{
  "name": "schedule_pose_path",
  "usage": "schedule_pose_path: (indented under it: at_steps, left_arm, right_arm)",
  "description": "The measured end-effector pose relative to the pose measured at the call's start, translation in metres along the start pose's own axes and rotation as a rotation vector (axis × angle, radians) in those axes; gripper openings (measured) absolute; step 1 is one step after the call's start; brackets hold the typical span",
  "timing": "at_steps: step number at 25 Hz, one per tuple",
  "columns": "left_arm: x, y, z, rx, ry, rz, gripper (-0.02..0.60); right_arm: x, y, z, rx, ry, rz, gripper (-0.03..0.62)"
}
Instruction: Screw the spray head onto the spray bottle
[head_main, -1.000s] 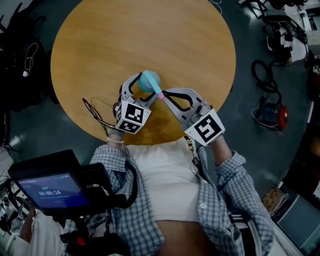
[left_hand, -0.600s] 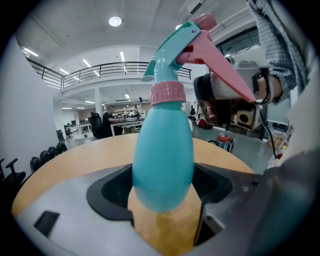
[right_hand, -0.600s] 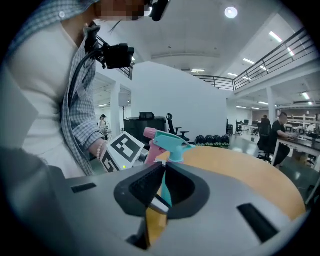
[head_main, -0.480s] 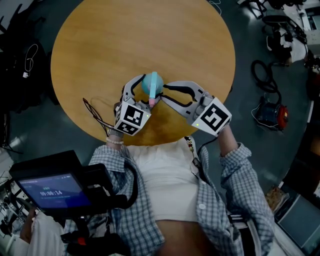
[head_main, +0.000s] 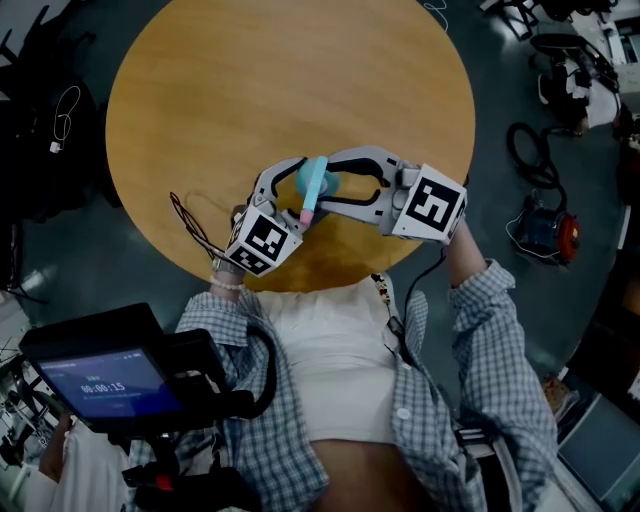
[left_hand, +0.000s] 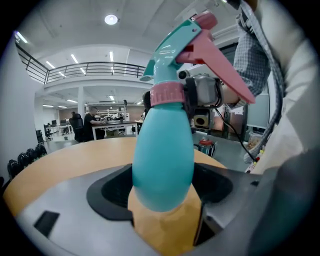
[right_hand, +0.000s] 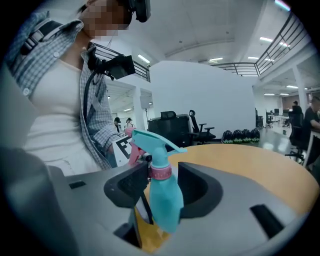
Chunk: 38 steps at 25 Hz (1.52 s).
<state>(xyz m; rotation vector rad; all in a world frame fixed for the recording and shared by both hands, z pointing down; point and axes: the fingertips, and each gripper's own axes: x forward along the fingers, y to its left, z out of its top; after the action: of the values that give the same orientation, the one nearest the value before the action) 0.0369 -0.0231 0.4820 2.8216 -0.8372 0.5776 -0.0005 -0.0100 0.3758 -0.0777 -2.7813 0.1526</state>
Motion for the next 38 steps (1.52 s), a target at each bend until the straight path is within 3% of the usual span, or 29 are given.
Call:
schedule_pose_path:
  at_steps: [3, 6, 10, 15, 19, 22, 27, 31, 36, 38]
  left_arm:
    - [0.001, 0.001, -0.002, 0.004, 0.014, 0.004, 0.370]
    - [0.001, 0.007, -0.005, 0.000, 0.032, 0.047, 0.371]
    - [0.000, 0.019, -0.007, -0.006, 0.043, 0.138, 0.371]
    - [-0.001, 0.032, -0.005, -0.017, 0.043, 0.234, 0.371]
    - [0.000, 0.036, -0.006, -0.019, 0.052, 0.256, 0.371]
    - [0.000, 0.030, -0.006, -0.034, 0.034, 0.199, 0.371]
    - [-0.005, 0.019, 0.001, -0.031, -0.012, 0.071, 0.371]
    - [-0.006, 0.002, 0.005, 0.001, -0.018, -0.053, 0.371]
    - [-0.005, -0.014, 0.002, 0.025, 0.007, -0.137, 0.370]
    - [-0.004, -0.016, 0.001, 0.023, 0.008, -0.150, 0.371]
  right_arm:
    - [0.003, 0.001, -0.001, -0.041, 0.000, -0.012, 0.151]
    - [0.004, -0.001, -0.003, -0.086, 0.005, -0.086, 0.132]
    - [0.007, -0.004, -0.005, -0.119, 0.016, -0.277, 0.126]
    - [0.008, -0.012, 0.000, -0.060, -0.071, -0.542, 0.124]
    - [0.008, -0.016, 0.002, 0.007, -0.114, -0.637, 0.124]
    - [0.009, -0.011, 0.005, 0.014, -0.128, -0.539, 0.128]
    - [-0.007, -0.006, 0.008, 0.017, -0.089, -0.323, 0.241]
    - [-0.011, 0.002, 0.012, -0.068, -0.028, -0.118, 0.239]
    - [0.000, 0.013, 0.006, -0.141, 0.051, 0.030, 0.233]
    - [0.003, 0.016, 0.002, -0.176, 0.065, 0.056, 0.127]
